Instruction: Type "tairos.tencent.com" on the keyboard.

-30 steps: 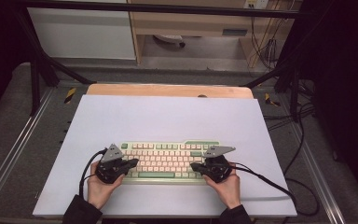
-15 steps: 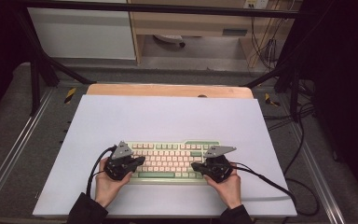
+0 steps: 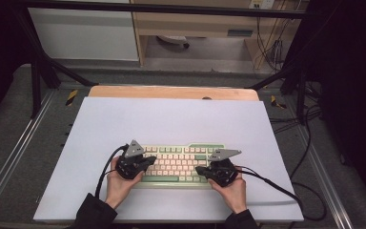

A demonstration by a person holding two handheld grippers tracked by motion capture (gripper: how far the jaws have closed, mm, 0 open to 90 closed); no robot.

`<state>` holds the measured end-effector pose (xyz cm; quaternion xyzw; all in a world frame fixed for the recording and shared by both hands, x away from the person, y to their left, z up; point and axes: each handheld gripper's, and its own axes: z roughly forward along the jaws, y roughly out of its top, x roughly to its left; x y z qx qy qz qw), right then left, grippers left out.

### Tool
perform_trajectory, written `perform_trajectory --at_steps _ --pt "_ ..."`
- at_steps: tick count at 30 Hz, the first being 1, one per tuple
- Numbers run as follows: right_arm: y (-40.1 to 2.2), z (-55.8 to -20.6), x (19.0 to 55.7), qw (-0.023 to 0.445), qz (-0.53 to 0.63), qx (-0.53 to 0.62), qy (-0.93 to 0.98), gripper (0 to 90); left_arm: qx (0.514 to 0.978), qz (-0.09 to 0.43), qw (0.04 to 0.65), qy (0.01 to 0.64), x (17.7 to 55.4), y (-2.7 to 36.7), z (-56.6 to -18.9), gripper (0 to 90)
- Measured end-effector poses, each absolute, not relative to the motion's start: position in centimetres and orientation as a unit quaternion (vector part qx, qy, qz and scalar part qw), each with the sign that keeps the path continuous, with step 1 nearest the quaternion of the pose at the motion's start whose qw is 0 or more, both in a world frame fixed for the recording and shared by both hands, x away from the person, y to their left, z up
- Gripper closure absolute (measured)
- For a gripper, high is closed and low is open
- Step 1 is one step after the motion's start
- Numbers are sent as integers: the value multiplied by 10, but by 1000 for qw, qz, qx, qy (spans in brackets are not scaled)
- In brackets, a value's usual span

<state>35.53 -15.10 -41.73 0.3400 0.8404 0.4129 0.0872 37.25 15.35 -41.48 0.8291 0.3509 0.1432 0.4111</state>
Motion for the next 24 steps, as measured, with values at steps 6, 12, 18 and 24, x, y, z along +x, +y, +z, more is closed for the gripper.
perform_trajectory --at_steps 6,12,18,24 --pt "-151 -417 355 85 412 341 840 900 831 144 405 353 377 149 -421 900" --pt "-151 -417 355 86 412 341 841 900 832 143 401 356 380 145 -428 900" --pt "-151 -417 355 87 413 340 841 900 830 145 405 354 379 144 -430 900" --pt "-151 -417 355 86 412 340 841 900 831 142 404 355 381 144 -433 900"
